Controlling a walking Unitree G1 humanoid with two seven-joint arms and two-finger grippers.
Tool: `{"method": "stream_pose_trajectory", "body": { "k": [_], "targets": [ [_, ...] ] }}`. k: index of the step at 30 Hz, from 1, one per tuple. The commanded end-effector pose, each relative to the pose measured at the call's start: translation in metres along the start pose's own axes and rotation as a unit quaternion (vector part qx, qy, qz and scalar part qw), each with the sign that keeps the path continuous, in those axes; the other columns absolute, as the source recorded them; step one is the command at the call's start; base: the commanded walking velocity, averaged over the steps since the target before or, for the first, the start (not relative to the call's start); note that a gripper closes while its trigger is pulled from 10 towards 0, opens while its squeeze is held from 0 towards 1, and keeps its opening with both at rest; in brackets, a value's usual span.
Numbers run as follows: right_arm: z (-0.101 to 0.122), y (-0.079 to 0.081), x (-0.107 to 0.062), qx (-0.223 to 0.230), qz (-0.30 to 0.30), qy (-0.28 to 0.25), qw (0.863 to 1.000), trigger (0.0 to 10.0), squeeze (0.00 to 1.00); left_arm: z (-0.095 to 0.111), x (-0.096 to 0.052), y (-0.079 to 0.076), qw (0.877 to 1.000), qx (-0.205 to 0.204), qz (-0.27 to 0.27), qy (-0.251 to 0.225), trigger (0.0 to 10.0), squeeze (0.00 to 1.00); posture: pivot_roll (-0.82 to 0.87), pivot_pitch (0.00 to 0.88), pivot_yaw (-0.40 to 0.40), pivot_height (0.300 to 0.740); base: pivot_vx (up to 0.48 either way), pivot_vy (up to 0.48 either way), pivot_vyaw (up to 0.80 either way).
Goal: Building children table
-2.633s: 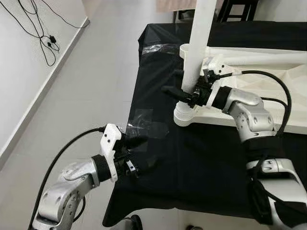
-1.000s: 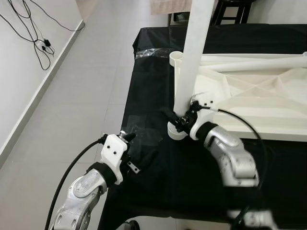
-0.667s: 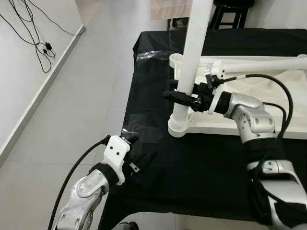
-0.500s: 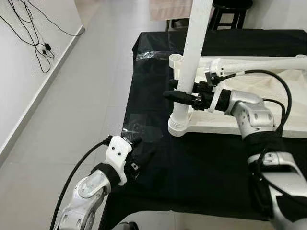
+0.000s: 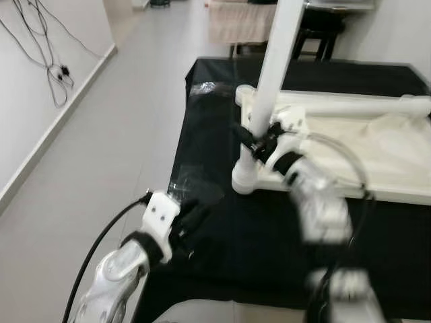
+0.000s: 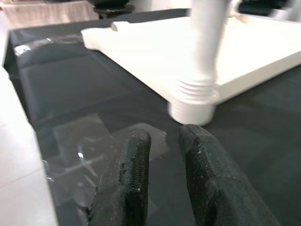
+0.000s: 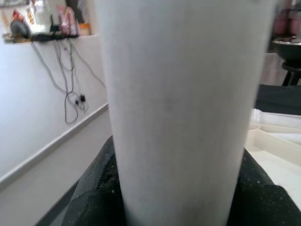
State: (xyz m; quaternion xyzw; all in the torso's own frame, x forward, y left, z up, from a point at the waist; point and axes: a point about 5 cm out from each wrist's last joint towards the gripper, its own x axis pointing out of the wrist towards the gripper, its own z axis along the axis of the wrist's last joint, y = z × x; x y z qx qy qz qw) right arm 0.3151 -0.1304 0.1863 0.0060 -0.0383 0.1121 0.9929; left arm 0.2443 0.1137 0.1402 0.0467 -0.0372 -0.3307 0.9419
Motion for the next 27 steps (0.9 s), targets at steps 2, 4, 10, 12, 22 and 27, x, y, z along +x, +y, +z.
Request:
{"method": "stream_pose_trajectory", "body": {
  "k": [2, 4, 10, 12, 22, 27],
  "targets": [
    [-0.058, -0.006, -0.008, -0.009, 0.021, 0.145, 0.989, 0.0, 0.0, -0.004, 0.003, 0.002, 1.0, 0.002, 0.004, 0.004, 10.0, 0.0, 0.05, 0.157, 0.003, 0.74, 0.0, 0.0, 0.0],
    [-0.054, -0.013, 0.001, -0.014, 0.021, 0.143, 0.989, 0.0, 0.0, -0.004, 0.004, 0.002, 1.0, 0.002, 0.004, 0.004, 10.0, 0.0, 0.05, 0.151, -0.006, 0.74, 0.0, 0.0, 0.0],
    [-0.028, -0.022, 0.023, -0.022, 0.052, 0.109, 0.992, 10.0, 1.0, -0.004, 0.006, 0.003, 1.0, 0.005, 0.03, 0.0, 10.0, 0.0, 0.04, 0.146, 0.0, 0.74, 0.0, 0.0, 0.0],
    [-0.023, -0.021, 0.024, -0.023, 0.06, 0.1, 0.993, 10.0, 1.0, -0.004, 0.007, 0.003, 1.0, 0.006, 0.03, 0.0, 10.0, 0.0, 0.03, 0.146, -0.001, 0.74, 0.0, 0.0, 0.0],
    [0.028, -0.006, 0.037, -0.039, 0.363, 0.001, 0.931, 10.0, 0.0, -0.007, 0.01, -0.001, 1.0, -0.002, 0.024, 0.002, 10.0, 0.0, 0.03, 0.136, 0.002, 0.74, 0.0, 0.0, 0.0],
    [0.019, -0.006, 0.039, -0.025, 0.442, 0.028, 0.896, 0.0, 0.0, -0.008, 0.009, -0.002, 1.0, -0.004, 0.028, 0.004, 10.0, 0.0, 0.04, 0.133, -0.001, 0.74, 0.0, 0.0, 0.0]
  ]
}}
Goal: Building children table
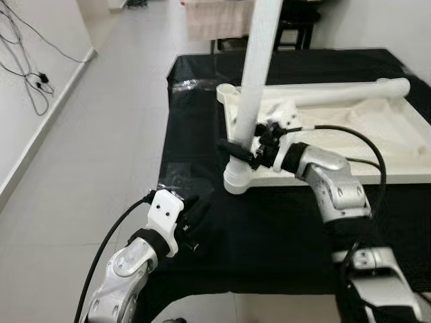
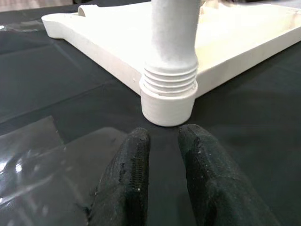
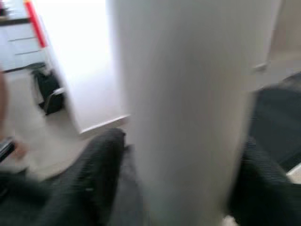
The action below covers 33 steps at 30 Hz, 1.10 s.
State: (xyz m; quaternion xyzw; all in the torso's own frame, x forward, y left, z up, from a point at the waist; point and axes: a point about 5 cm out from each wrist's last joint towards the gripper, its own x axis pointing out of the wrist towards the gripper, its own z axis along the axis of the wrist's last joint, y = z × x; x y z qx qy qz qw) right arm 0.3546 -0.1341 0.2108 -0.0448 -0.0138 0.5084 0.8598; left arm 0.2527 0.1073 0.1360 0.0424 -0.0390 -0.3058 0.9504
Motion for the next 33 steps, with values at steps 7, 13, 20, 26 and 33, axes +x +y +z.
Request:
{"method": "stream_pose_trajectory", "body": {
  "k": [7, 13, 20, 26, 33],
  "targets": [
    [-0.008, -0.001, 0.006, 0.031, 0.045, 0.001, 0.999, 0.0, 0.0, -0.004, -0.001, -0.003, 1.0, -0.002, 0.004, 0.006, 10.0, 0.0, 0.04, 0.133, -0.01, 0.74, 0.0, 0.0, 0.0],
    [-0.018, -0.006, -0.013, 0.018, 0.01, 0.011, 1.0, 0.0, 0.0, -0.002, -0.002, -0.002, 1.0, -0.004, 0.009, 0.003, 10.0, 0.0, 0.02, 0.153, -0.01, 0.74, 0.0, 0.0, 0.0],
    [-0.068, 0.014, -0.028, 0.063, -0.353, 0.118, 0.926, 0.0, 0.0, -0.001, -0.001, 0.001, 1.0, -0.004, 0.009, 0.002, 10.0, 0.0, -0.02, 0.168, -0.006, 0.74, 0.0, 0.0, 0.0],
    [-0.072, 0.051, 0.004, 0.05, -0.346, 0.104, 0.931, 0.0, 0.0, -0.003, 0.003, 0.001, 1.0, -0.009, 0.009, 0.0, 10.0, 0.0, -0.01, 0.147, -0.02, 0.74, 0.0, 0.0, 0.0],
    [-0.065, 0.04, 0.008, 0.038, -0.327, 0.093, 0.94, 10.0, 0.0, -0.002, 0.003, 0.005, 1.0, -0.009, 0.027, -0.005, 10.0, 0.0, -0.01, 0.148, -0.013, 0.74, 0.0, 0.0, 0.0]
  ]
}}
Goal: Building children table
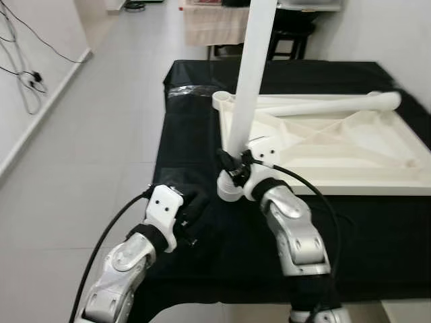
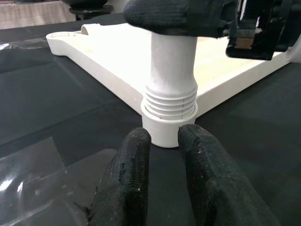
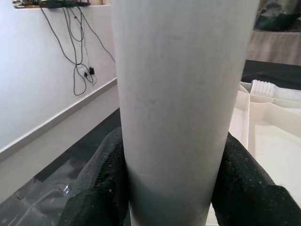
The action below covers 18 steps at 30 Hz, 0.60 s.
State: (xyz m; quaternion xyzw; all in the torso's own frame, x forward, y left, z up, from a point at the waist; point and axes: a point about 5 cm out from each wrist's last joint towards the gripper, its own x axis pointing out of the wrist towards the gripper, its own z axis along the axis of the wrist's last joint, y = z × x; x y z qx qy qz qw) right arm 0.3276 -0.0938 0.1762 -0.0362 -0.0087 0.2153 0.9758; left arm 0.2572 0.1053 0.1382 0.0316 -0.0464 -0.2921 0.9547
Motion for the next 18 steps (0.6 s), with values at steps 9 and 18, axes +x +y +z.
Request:
{"method": "stream_pose_trajectory", "body": {
  "k": [9, 18],
  "targets": [
    [0.022, -0.029, 0.005, 0.01, 0.196, -0.014, 0.98, 10.0, 0.0, -0.005, 0.003, 0.002, 1.0, -0.011, -0.002, 0.009, 10.0, 0.0, -0.01, 0.135, -0.016, 0.74, 0.0, 0.0, 0.0],
    [0.026, -0.047, 0.018, -0.022, 0.337, 0.028, 0.941, 10.0, 0.0, -0.006, 0.003, 0.001, 1.0, -0.012, 0.0, 0.009, 10.0, 0.0, 0.01, 0.129, -0.03, 0.74, 0.0, 0.0, 0.0]
  ]
}}
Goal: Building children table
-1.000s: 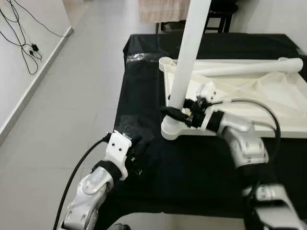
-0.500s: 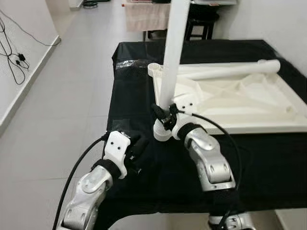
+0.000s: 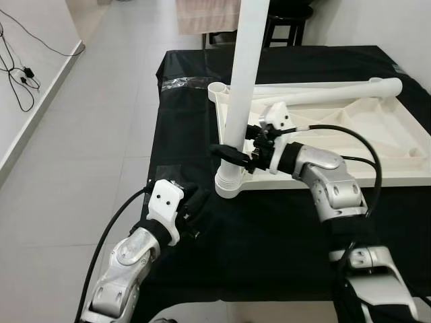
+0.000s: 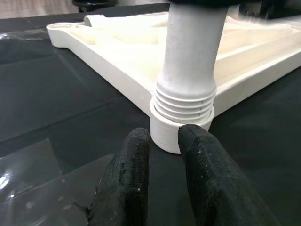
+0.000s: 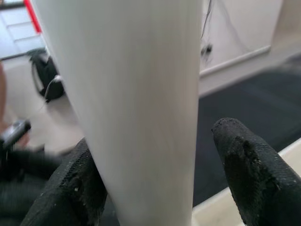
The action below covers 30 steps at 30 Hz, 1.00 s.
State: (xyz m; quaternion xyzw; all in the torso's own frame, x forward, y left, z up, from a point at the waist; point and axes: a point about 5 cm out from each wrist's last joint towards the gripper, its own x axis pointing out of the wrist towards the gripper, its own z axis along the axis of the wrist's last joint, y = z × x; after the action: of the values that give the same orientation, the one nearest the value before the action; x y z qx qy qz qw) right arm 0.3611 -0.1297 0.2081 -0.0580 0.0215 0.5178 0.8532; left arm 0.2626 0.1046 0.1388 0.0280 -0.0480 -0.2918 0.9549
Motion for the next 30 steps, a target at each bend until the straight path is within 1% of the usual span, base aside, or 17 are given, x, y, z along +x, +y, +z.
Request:
{"method": "stream_pose_trajectory", "body": {
  "k": [1, 5, 6, 7, 8, 15, 17, 19, 20, 21, 22, 23, 24, 26, 27, 28, 30],
  "targets": [
    [-0.001, -0.003, 0.006, -0.003, 0.01, 0.007, 1.0, 10.0, 0.0, -0.006, -0.002, -0.002, 1.0, -0.009, 0.0, 0.011, 10.0, 0.0, 0.02, 0.126, -0.03, 0.74, 0.0, 0.0, 0.0],
    [0.001, -0.009, 0.01, 0.009, -0.008, 0.003, 1.0, 10.0, 0.0, -0.007, -0.002, -0.002, 1.0, -0.009, 0.001, 0.012, 10.0, 0.0, 0.02, 0.126, -0.034, 0.74, 0.0, 0.0, 0.0],
    [0.002, -0.012, 0.011, 0.025, -0.019, 0.001, 1.0, 4.5, 0.0, -0.007, -0.002, -0.002, 1.0, -0.009, 0.001, 0.012, 10.0, 0.0, 0.02, 0.126, -0.034, 0.74, 0.0, 0.0, 0.0],
    [0.002, -0.012, 0.011, 0.025, -0.019, 0.001, 1.0, 4.5, 0.0, -0.007, -0.002, -0.002, 1.0, -0.009, 0.001, 0.012, 10.0, 0.0, 0.02, 0.126, -0.034, 0.74, 0.0, 0.0, 0.0],
    [0.002, -0.015, 0.01, 0.038, -0.034, -0.003, 0.999, 0.0, 0.0, -0.007, -0.002, -0.003, 1.0, -0.009, 0.0, 0.012, 10.0, 0.0, 0.02, 0.127, -0.035, 0.74, 0.0, 0.0, 0.0],
    [-0.004, -0.021, -0.002, 0.045, -0.059, -0.01, 0.997, 0.0, 0.0, -0.006, -0.003, -0.003, 1.0, -0.011, -0.001, 0.011, 10.0, 0.0, 0.02, 0.142, -0.031, 0.74, 0.0, 0.0, 0.0],
    [-0.014, -0.023, -0.014, 0.054, -0.1, -0.006, 0.993, 0.0, 0.0, -0.005, -0.003, -0.003, 1.0, -0.012, -0.001, 0.01, 10.0, 0.0, 0.02, 0.147, -0.031, 0.74, 0.0, 0.0, 0.0],
    [-0.03, -0.013, -0.019, 0.069, -0.214, 0.005, 0.974, 0.0, 0.0, -0.004, -0.004, -0.002, 1.0, -0.012, -0.001, 0.01, 10.0, 0.0, 0.04, 0.158, -0.021, 0.74, 0.0, 0.0, 0.0],
    [-0.03, -0.013, -0.019, 0.069, -0.214, 0.005, 0.974, 0.0, 0.0, -0.004, -0.004, -0.002, 1.0, -0.012, -0.001, 0.01, 10.0, 0.0, 0.04, 0.158, -0.021, 0.74, 0.0, 0.0, 0.0],
    [-0.036, -0.009, -0.02, 0.063, -0.266, 0.011, 0.962, 0.0, 0.0, -0.004, -0.004, -0.001, 1.0, -0.011, -0.001, 0.01, 10.0, 0.0, 0.04, 0.16, -0.02, 0.74, 0.0, 0.0, 0.0],
    [-0.055, 0.017, -0.013, 0.067, -0.328, 0.042, 0.941, 0.0, 0.0, -0.004, -0.005, 0.0, 1.0, -0.01, -0.001, 0.01, 10.0, 0.0, 0.03, 0.163, -0.011, 0.74, 0.0, 0.0, 0.0],
    [-0.055, 0.017, -0.013, 0.067, -0.328, 0.042, 0.941, 0.0, 0.0, -0.004, -0.005, 0.0, 1.0, -0.01, -0.001, 0.01, 10.0, 0.0, 0.03, 0.163, -0.011, 0.74, 0.0, 0.0, 0.0],
    [-0.067, 0.04, -0.007, 0.079, -0.358, 0.058, 0.928, 0.0, 0.0, -0.004, -0.005, 0.0, 1.0, -0.01, 0.0, 0.01, 10.0, 0.0, 0.03, 0.166, -0.004, 0.74, 0.0, 0.0, 0.0],
    [-0.067, 0.04, -0.007, 0.079, -0.358, 0.058, 0.928, 0.0, 0.0, -0.004, -0.005, 0.0, 1.0, -0.01, 0.0, 0.01, 10.0, 0.0, 0.03, 0.166, -0.004, 0.74, 0.0, 0.0, 0.0],
    [-0.073, 0.055, -0.003, 0.081, -0.372, 0.068, 0.922, 0.0, 0.0, -0.004, -0.004, 0.001, 1.0, -0.008, 0.0, 0.011, 10.0, 0.0, 0.02, 0.155, 0.001, 0.74, 0.0, 0.0, 0.0],
    [-0.073, 0.053, -0.006, 0.088, -0.399, 0.069, 0.91, 0.0, 0.0, -0.004, -0.004, 0.001, 1.0, -0.008, -0.001, 0.012, 10.0, 0.0, 0.02, 0.151, -0.002, 0.74, 0.0, 0.0, 0.0],
    [-0.071, 0.045, -0.008, 0.082, -0.413, 0.068, 0.905, 0.0, 0.0, -0.005, -0.003, 0.001, 1.0, -0.008, -0.002, 0.012, 10.0, 0.0, 0.03, 0.151, -0.007, 0.74, 0.0, 0.0, 0.0]
  ]
}}
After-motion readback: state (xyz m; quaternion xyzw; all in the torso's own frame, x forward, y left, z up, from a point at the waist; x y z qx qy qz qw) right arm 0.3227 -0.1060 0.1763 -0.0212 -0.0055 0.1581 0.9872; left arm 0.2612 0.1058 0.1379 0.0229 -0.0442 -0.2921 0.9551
